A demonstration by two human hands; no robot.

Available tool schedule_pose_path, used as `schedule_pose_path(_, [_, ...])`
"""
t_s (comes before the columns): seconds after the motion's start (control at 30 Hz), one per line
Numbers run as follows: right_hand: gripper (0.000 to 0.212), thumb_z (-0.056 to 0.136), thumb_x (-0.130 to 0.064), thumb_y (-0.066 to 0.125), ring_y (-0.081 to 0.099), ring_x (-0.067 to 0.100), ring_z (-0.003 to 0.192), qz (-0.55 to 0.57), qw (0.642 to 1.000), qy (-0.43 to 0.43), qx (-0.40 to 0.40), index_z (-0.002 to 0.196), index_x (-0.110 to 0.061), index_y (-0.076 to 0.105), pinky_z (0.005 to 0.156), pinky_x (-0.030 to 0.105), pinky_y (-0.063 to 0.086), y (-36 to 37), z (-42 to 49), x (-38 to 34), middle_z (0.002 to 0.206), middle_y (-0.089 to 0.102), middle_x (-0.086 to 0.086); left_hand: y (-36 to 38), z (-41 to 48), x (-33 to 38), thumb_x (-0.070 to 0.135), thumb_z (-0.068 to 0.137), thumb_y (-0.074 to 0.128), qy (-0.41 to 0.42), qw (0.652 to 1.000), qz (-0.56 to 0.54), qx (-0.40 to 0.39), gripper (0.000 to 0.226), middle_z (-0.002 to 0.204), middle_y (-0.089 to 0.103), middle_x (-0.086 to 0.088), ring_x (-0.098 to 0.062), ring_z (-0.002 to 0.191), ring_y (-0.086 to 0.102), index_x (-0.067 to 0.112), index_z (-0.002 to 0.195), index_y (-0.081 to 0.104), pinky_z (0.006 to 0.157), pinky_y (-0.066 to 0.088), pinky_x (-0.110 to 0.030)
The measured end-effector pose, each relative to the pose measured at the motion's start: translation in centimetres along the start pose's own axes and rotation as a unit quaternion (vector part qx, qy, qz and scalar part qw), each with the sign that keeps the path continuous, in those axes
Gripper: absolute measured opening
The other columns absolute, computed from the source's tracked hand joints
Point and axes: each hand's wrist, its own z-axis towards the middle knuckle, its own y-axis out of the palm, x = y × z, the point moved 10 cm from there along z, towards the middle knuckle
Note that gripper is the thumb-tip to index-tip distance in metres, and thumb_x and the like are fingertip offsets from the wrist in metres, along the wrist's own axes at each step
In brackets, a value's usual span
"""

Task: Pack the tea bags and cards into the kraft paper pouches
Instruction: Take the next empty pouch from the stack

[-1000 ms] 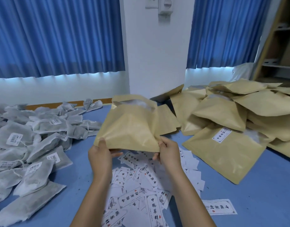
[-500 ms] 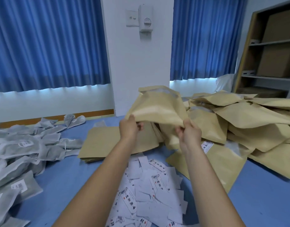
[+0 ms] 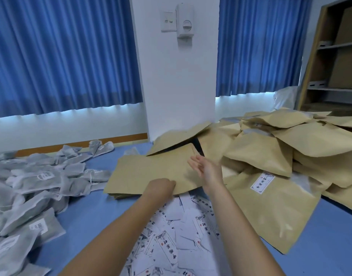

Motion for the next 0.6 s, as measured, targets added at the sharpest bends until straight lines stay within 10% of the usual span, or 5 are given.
schedule_pose_path(0.13, [0.018,0.091,-0.011,0.054,0.049,0.017,0.056,-0.155,0.979,-0.009,0.134,0.075,-0.002,0.057,0.058,0.026,0.042,-3.7,-1.0,1.2,0.07,0.058,0.011,-1.2,-2.0,-1.4,0.009,0.085,0.059,-0.023,0.995,-0.004,0.099,0.026,0.104,0.064,-0.007,-0.026,0.09,0.062,0.012,0.11,0.054,0.063,0.039,-0.032])
schedule_pose_path(0.3, [0.046,0.087,-0.057,0.057,0.067,0.026,0.087,-0.136,0.985,0.105,0.004,0.093,-0.012,0.058,0.086,0.04,0.054,-1.2,-3.5,4.2,0.094,0.069,0.009,-4.6,-12.0,-3.9,-0.005,0.063,0.075,0.121,0.898,-0.209,0.367,0.046,0.101,0.067,0.0,-0.018,0.088,0.067,0.011,0.105,0.067,0.076,0.051,-0.023])
schedule_pose_path(0.43, [0.027,0.096,-0.013,0.051,0.062,0.029,0.091,-0.15,0.984,0.096,-0.027,0.117,0.004,0.057,0.078,0.039,0.051,0.7,-5.8,4.5,0.108,0.067,0.017,-2.3,-16.2,-5.1,-0.025,0.055,0.073,0.141,0.912,-0.16,0.352,0.053,0.105,0.071,-0.013,-0.026,0.094,0.069,0.002,0.1,0.074,0.075,0.058,-0.035])
schedule_pose_path(0.6, [0.023,0.097,0.007,0.037,0.063,0.026,0.082,-0.026,0.995,0.094,-0.017,0.099,-0.002,0.059,0.069,0.032,0.054,3.3,-10.2,9.5,0.098,0.066,0.015,-0.4,-15.5,-4.5,0.015,0.089,0.058,0.032,0.879,-0.356,0.316,0.037,0.133,0.057,0.005,-0.009,0.12,0.053,0.017,0.125,0.063,0.102,0.04,-0.021])
